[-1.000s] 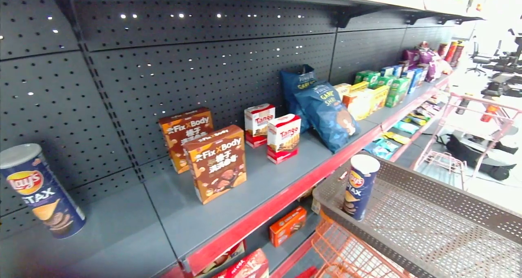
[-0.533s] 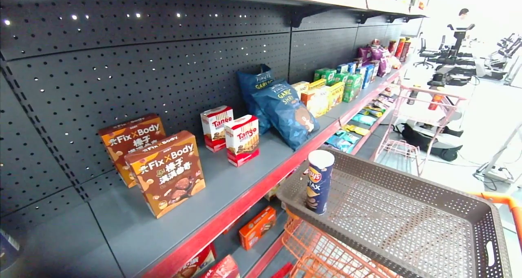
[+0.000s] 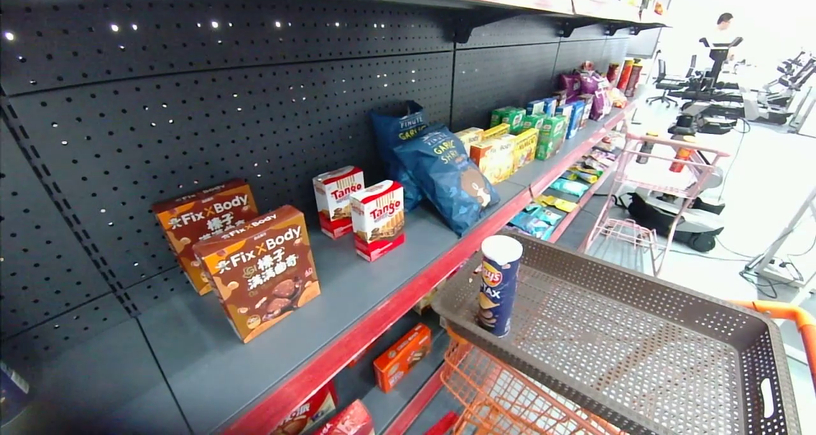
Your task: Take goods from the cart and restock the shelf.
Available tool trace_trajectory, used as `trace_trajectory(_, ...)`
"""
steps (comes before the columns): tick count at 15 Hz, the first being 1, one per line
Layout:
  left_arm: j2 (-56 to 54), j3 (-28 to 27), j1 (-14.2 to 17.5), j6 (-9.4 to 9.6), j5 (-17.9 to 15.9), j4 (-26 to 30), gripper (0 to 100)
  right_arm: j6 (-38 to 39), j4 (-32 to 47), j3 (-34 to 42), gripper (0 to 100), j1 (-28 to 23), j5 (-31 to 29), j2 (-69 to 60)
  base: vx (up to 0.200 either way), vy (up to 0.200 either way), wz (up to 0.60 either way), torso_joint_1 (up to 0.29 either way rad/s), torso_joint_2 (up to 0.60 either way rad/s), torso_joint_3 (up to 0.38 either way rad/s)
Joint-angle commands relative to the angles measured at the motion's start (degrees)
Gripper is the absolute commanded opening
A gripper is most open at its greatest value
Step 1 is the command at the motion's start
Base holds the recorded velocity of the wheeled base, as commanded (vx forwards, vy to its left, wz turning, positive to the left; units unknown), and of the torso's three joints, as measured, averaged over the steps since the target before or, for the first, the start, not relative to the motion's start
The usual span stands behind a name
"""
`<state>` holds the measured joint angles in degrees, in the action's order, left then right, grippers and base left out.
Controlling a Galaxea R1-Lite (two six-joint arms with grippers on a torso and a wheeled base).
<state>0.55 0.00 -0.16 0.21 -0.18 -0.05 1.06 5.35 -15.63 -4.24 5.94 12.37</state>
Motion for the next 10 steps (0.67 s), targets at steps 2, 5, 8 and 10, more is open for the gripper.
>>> trace_trajectory(2,0.1,0.0,0.0,-0.03,0.0,0.0,100,-0.4,4.9,-12.2,100,2.0,2.8,16.5,0.000,0.000,0.00,0.000,0.00,0.000)
trace_trajectory(5,0.1,0.0,0.0,-0.03,0.0,0.0,100,-4.0,-0.4,-13.8,100,6.4,-1.8,32.6,0.000,0.000,0.00,0.000,0.00,0.000)
trace_trajectory(8,0.1,0.0,0.0,-0.03,0.0,0.0,100,-4.1,-12.9,-12.8,100,13.7,2.4,43.2,0.000,0.000,0.00,0.000,0.00,0.000)
trace_trajectory(10,0.1,0.0,0.0,-0.03,0.0,0.0,100,-4.0,-18.2,-12.3,100,17.9,2.6,50.4,0.000,0.000,0.00,0.000,0.00,0.000)
